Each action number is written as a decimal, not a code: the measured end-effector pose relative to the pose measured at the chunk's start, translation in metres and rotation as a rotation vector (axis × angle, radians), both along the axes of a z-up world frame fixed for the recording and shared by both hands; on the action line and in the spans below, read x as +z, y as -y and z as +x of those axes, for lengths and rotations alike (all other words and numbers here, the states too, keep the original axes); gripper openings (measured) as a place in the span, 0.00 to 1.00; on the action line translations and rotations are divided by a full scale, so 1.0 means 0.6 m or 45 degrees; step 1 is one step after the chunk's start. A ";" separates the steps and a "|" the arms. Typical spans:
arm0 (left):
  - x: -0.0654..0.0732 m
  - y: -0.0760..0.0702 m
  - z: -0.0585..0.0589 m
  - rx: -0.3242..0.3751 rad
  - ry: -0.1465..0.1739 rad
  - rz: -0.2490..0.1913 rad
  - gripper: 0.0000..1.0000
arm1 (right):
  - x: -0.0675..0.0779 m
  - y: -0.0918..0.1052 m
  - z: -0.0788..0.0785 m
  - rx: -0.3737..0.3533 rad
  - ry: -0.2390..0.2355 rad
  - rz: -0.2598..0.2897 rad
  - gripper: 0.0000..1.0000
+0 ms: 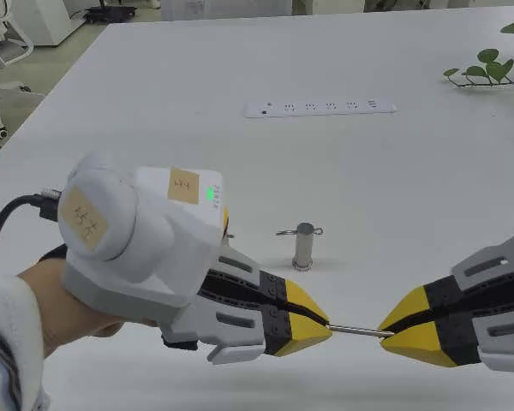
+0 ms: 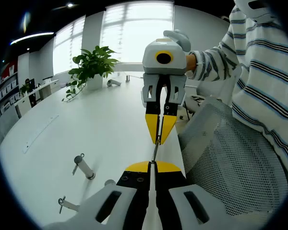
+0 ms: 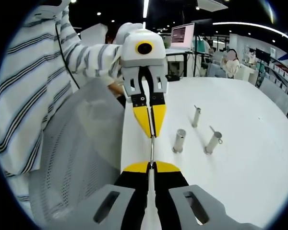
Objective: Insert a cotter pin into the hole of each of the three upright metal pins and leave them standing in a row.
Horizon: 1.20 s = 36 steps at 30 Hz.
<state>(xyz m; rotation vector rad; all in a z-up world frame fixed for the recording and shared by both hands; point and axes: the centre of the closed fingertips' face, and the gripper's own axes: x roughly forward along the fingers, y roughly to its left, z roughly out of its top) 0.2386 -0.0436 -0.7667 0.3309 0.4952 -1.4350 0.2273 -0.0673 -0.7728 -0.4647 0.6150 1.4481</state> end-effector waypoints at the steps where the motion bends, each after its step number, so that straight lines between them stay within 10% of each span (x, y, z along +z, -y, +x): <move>1: -0.001 0.000 0.000 0.001 -0.001 0.001 0.00 | -0.001 0.000 0.000 0.004 0.003 -0.005 0.04; 36: -0.012 -0.007 0.004 0.066 -0.074 -0.009 0.10 | -0.007 0.002 0.009 -0.017 0.014 0.008 0.03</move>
